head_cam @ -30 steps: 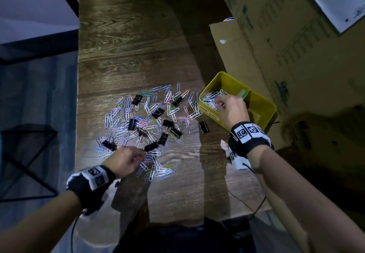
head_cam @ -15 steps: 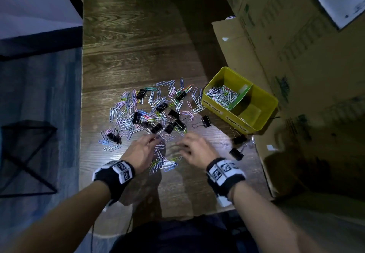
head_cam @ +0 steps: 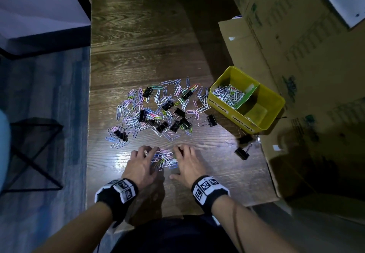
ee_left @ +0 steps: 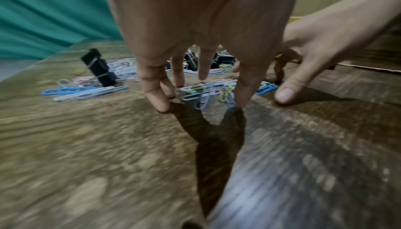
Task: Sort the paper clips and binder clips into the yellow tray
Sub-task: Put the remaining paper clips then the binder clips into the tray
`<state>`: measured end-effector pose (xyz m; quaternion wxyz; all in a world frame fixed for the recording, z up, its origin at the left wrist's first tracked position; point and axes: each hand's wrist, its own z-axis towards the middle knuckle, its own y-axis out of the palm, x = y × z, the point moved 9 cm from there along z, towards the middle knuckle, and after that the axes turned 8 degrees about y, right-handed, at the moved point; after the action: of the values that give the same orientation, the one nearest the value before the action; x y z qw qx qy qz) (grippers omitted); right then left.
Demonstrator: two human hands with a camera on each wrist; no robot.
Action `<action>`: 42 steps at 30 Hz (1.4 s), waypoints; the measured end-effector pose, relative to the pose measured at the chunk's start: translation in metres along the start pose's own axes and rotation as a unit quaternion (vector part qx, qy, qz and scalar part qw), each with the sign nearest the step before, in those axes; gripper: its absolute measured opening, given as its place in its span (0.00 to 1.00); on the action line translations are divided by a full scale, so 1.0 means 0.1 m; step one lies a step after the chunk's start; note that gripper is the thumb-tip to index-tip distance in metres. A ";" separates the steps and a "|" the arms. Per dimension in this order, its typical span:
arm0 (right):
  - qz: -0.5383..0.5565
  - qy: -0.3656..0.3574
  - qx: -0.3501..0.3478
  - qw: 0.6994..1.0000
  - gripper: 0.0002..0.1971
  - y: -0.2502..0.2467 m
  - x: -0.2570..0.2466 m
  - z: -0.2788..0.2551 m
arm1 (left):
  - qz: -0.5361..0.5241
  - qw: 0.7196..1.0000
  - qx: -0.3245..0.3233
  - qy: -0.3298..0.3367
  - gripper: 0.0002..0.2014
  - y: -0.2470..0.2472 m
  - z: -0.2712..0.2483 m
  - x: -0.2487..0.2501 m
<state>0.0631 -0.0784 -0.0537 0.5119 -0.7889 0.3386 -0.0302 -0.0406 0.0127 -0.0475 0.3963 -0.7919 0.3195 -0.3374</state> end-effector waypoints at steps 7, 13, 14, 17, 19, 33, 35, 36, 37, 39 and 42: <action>-0.001 -0.023 -0.043 0.999 0.30 0.10 -0.17 0.08 | -0.052 0.996 0.054 0.042 0.24 -0.07 0.13 0.49; -0.083 -0.060 -0.059 0.993 0.21 0.07 -0.17 0.06 | 0.009 0.992 0.041 0.117 0.11 -0.05 0.20 0.49; -0.098 -0.069 -0.054 0.991 0.21 0.07 -0.18 0.06 | -0.007 0.994 0.025 0.108 0.11 -0.01 0.21 0.43; -0.113 -0.084 -0.045 0.989 0.22 0.06 -0.19 0.06 | -0.025 0.996 0.006 0.090 0.14 -0.03 0.21 0.40; -0.099 -0.079 -0.050 0.991 0.21 0.03 -0.17 0.05 | -0.037 0.996 -0.018 0.074 0.14 -0.08 0.22 0.40; 0.158 0.114 -0.064 0.979 0.10 -0.01 0.22 0.29 | 0.039 0.994 -0.043 0.090 0.13 -0.02 0.32 0.37; 0.183 0.114 -0.048 0.975 0.09 -0.06 0.25 0.29 | 0.081 0.989 -0.070 0.101 0.14 0.06 0.33 0.39; 0.200 0.112 -0.044 0.972 0.09 -0.08 0.27 0.27 | 0.101 0.986 -0.086 0.104 0.14 0.09 0.33 0.40; 0.217 0.108 -0.041 0.969 0.08 -0.11 0.28 0.27 | 0.116 0.983 -0.093 0.107 0.15 0.11 0.33 0.41; 0.262 0.109 -0.043 0.958 0.08 -0.14 0.33 0.27 | 0.120 0.981 -0.105 0.110 0.15 0.14 0.35 0.43; 0.310 0.126 -0.048 0.941 0.11 -0.14 0.41 0.27 | 0.130 0.979 -0.103 0.115 0.15 0.11 0.37 0.45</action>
<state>0.1124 -0.0773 -0.0672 0.4102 -0.6585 0.6293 0.0468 0.0112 -0.0121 -0.0609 0.3139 -0.7359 0.4963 -0.3369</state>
